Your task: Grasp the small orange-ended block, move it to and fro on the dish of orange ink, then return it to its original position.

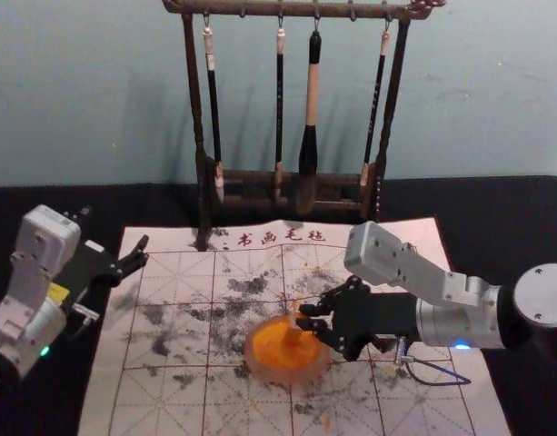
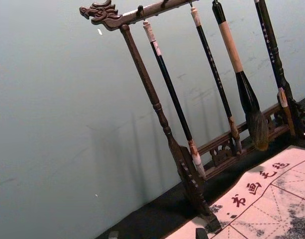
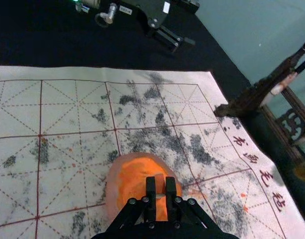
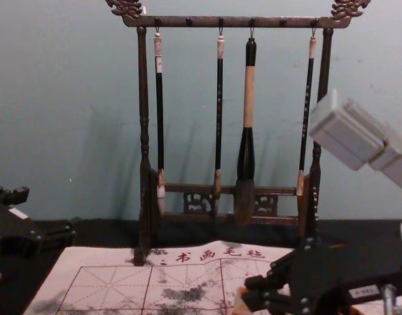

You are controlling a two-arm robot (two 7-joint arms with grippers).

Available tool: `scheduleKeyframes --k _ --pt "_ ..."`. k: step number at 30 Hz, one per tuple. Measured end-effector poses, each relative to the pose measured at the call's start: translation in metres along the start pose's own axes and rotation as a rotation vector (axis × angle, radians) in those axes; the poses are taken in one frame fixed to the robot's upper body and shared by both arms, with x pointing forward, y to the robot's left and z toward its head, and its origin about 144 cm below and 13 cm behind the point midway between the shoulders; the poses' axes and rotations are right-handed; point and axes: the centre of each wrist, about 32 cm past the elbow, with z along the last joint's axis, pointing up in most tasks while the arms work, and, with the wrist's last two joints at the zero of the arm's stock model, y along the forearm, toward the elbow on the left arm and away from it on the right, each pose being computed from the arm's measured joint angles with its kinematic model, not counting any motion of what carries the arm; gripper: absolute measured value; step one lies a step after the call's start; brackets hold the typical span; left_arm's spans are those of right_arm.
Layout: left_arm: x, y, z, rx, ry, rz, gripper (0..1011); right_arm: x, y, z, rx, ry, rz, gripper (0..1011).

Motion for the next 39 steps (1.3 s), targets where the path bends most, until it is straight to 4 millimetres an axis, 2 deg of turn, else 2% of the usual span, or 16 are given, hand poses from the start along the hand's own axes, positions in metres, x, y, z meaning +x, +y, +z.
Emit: scheduleKeyframes --k 16,26,39 --pt "0.000 0.000 0.000 0.000 0.000 0.000 1001 -0.007 -0.015 -0.006 0.003 0.031 -0.001 85" --pt "0.000 0.000 0.000 0.000 0.000 0.000 1002 -0.008 -0.020 -0.004 0.022 0.042 -0.011 85" --pt "0.000 0.000 0.000 0.000 0.000 0.000 1001 -0.002 -0.041 0.003 0.011 0.066 -0.077 85"
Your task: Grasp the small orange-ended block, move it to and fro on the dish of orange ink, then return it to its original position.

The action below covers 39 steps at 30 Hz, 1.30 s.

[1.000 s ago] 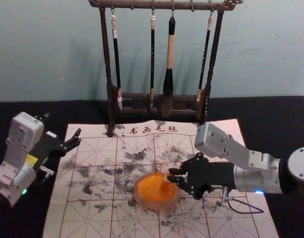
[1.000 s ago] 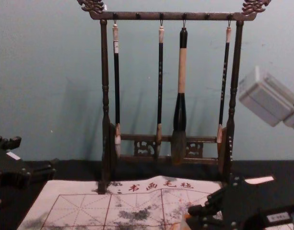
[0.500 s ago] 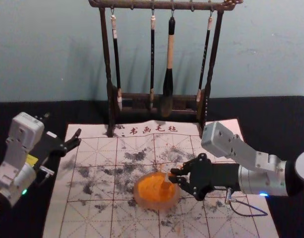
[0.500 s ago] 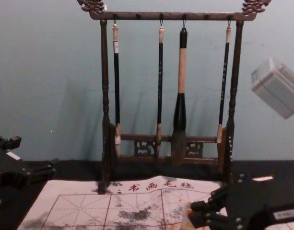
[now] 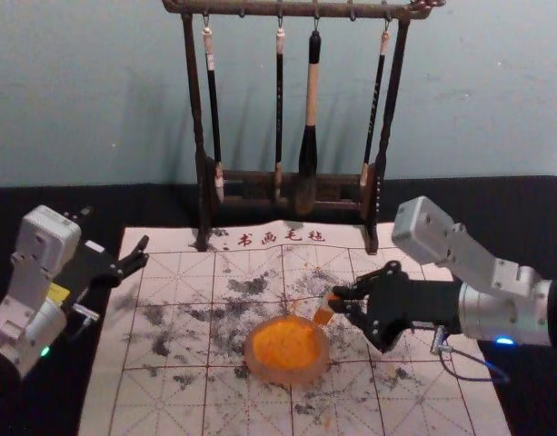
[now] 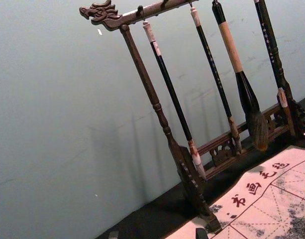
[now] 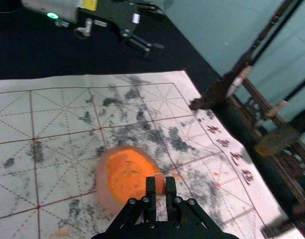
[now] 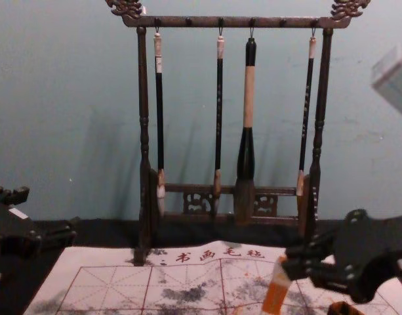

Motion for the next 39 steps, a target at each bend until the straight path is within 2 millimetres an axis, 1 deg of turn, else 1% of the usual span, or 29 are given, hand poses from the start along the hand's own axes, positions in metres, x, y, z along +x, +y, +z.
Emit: scheduleKeyframes --k 4,11,17,21,29,39 --pt "0.000 0.000 0.000 0.000 0.000 0.000 1001 0.002 -0.009 0.000 -0.004 0.021 -0.038 85" --pt "0.000 0.000 0.000 0.000 0.000 0.000 1001 0.006 -0.030 -0.005 -0.007 0.073 -0.131 85" --pt "0.000 0.000 0.000 0.000 0.000 0.000 1001 0.004 -0.047 -0.008 -0.011 0.100 -0.180 85" --pt "0.000 0.000 0.000 0.000 0.000 0.000 1001 0.001 -0.054 -0.010 -0.018 0.111 -0.194 85" --pt "0.000 0.000 0.000 0.000 0.000 0.000 1001 -0.005 -0.060 -0.015 -0.033 0.126 -0.194 85" --pt "0.000 0.000 0.000 0.000 0.000 0.000 1001 -0.010 -0.060 -0.020 -0.044 0.145 -0.179 85"
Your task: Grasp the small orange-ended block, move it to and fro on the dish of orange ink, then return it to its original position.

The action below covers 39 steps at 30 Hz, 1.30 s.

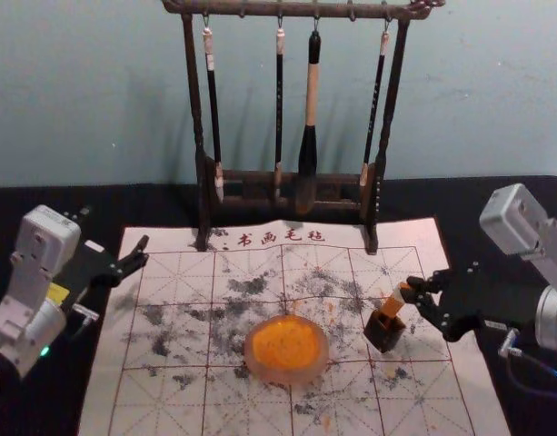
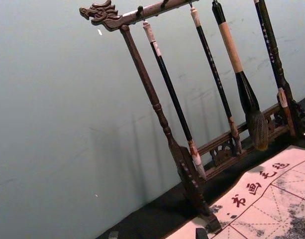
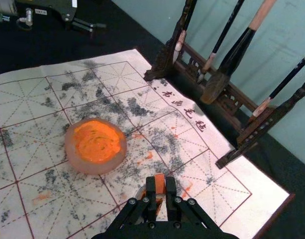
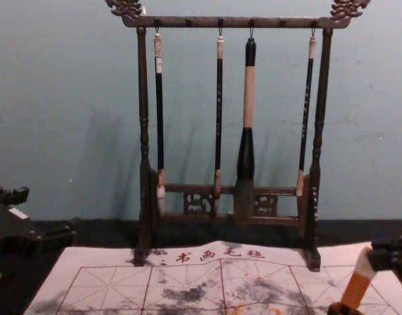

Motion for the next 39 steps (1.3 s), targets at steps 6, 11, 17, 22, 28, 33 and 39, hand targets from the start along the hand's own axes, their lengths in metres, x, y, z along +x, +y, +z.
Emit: scheduleKeyframes --k 6,11,17,22,28,33,39 --pt "0.000 0.000 0.000 0.000 0.000 0.000 1001 -0.002 0.001 -0.003 -0.007 0.007 0.012 85" --pt "0.000 0.000 0.000 0.000 0.000 0.000 1001 -0.002 0.003 -0.005 -0.013 0.015 0.017 85" --pt "0.000 0.000 0.000 0.000 0.000 0.000 1001 -0.001 0.006 -0.008 -0.023 0.025 0.020 85" --pt "0.000 0.000 0.000 0.000 0.000 0.000 1001 -0.001 0.009 -0.011 -0.031 0.036 0.029 85" --pt "0.000 0.000 0.000 0.000 0.000 0.000 1002 0.000 0.015 -0.015 -0.043 0.050 0.038 85" --pt "0.000 0.000 0.000 0.000 0.000 0.000 1001 0.001 0.019 -0.018 -0.056 0.056 0.042 85" --pt "0.000 0.000 0.000 0.000 0.000 0.000 1001 0.002 0.022 -0.021 -0.071 0.060 0.046 85"
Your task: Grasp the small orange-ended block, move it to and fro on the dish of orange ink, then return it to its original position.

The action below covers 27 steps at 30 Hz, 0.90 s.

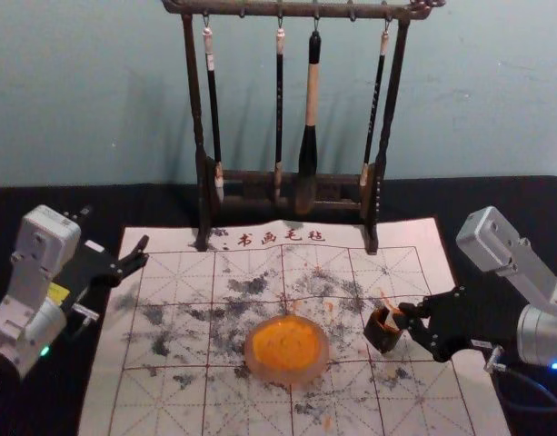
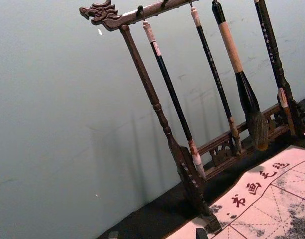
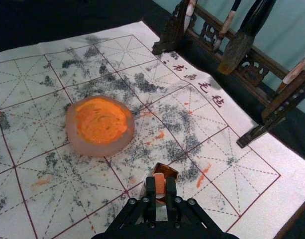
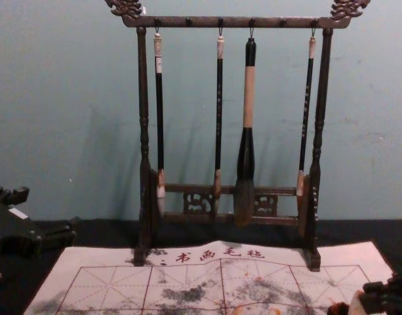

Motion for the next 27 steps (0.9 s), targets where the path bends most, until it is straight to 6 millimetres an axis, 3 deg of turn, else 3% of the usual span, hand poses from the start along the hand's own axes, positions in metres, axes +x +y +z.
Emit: scheduleKeyframes --k 27 --pt "0.0000 0.0000 0.0000 0.000 0.000 0.000 1001 0.0017 0.0030 -0.0012 -0.012 0.000 0.009 85"
